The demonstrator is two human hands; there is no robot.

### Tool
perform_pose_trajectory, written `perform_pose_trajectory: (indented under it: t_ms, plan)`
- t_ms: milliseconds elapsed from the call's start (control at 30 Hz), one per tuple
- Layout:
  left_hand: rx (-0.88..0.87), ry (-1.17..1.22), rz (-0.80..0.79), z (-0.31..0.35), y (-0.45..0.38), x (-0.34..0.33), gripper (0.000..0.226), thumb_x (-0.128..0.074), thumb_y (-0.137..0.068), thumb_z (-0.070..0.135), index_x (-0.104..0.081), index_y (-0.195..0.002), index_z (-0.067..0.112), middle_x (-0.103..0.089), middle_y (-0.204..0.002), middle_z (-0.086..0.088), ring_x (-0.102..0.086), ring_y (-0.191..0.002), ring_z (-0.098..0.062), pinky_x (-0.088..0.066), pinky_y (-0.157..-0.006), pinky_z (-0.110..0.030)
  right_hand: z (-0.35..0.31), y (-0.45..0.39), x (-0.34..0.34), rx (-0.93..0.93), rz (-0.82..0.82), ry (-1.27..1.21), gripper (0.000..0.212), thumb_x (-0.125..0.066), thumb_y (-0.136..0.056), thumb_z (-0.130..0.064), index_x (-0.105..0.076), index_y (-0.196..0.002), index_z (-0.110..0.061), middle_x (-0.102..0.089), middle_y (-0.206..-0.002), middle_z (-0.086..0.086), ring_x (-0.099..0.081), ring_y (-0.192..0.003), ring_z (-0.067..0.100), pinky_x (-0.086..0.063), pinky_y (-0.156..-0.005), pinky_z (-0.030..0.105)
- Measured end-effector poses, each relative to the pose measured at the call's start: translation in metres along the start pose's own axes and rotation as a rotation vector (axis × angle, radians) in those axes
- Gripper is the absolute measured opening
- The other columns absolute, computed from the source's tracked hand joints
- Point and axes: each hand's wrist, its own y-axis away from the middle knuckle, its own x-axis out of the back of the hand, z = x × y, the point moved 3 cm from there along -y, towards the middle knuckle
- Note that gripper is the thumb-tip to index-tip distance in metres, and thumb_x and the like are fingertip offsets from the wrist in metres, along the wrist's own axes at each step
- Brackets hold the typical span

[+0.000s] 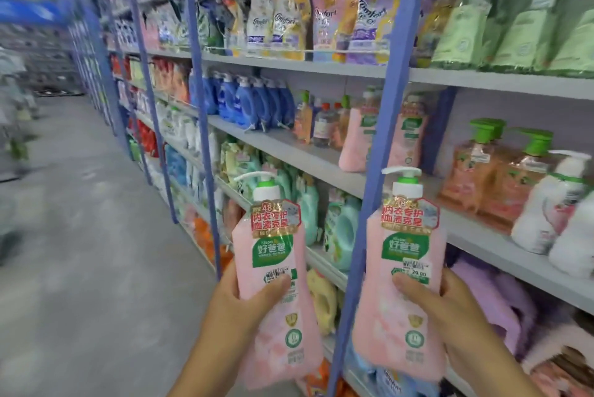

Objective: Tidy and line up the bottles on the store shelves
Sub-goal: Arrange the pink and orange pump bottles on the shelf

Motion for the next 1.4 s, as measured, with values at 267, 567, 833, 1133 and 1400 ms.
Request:
perform_pose_trajectory:
  t_ms: [267,567,833,1133,1400]
  plan:
    - [0.021,-0.06,-0.031,0.002,-0.111,0.037,0.056,-0.084,-0.063,0.03,-0.066,-0.116,0.026,-0.08,-0.098,-0.002,-0.078,-0.086,-0.027,-0.062,-0.077,-0.044,0.013,-0.091,-0.061,0.008,0.026,0.08,0.066,-0.097,-0.053,-0.019,-0.071,-0.113,-0.011,-0.079,-0.097,0.013,-0.077,-0.084,0.031,-0.064,-0.066,0.036]
    - [-0.124,-0.276,-0.099,0.022,-0.301,0.051,0.065,-0.095,-0.053,0.053,-0.071,-0.112,0.041,-0.078,-0.109,0.011,-0.074,-0.099,-0.008,-0.059,-0.074,-0.021,0.014,-0.255,-0.116,0.063,0.071,0.074,0.076,-0.104,-0.029,-0.037,-0.078,-0.098,-0.019,-0.08,-0.087,0.002,-0.077,-0.075,0.015,-0.058,-0.061,0.026]
    - [-0.205,-0.238,-0.127,0.06,-0.444,0.033,0.046,-0.093,-0.058,0.037,-0.072,-0.099,0.04,-0.08,-0.096,0.008,-0.077,-0.087,-0.015,-0.058,-0.078,-0.041,-0.019,-0.368,-0.147,0.209,0.144,0.02,0.091,-0.097,-0.021,-0.064,-0.077,-0.1,-0.025,-0.079,-0.101,0.01,-0.078,-0.088,0.029,-0.062,-0.066,0.035]
    - [-0.309,-0.207,-0.314,0.05,-0.602,0.01,0.044,-0.093,-0.067,0.023,-0.067,-0.099,0.037,-0.076,-0.087,0.024,-0.071,-0.077,0.003,-0.052,-0.06,-0.015,-0.006,-0.463,-0.182,0.258,0.476,0.204,0.039,-0.085,-0.07,-0.009,-0.073,-0.105,-0.02,-0.08,-0.094,-0.002,-0.077,-0.086,0.019,-0.062,-0.067,0.032]
    - [-0.264,-0.183,-0.507,0.036,-0.713,-0.016,0.045,-0.09,-0.069,0.024,-0.064,-0.105,0.035,-0.077,-0.087,0.018,-0.073,-0.077,-0.002,-0.053,-0.062,-0.026,0.014,-0.538,-0.203,0.165,0.785,0.205,0.036,-0.087,-0.077,-0.015,-0.071,-0.108,-0.023,-0.08,-0.097,-0.005,-0.077,-0.088,0.016,-0.062,-0.071,0.033]
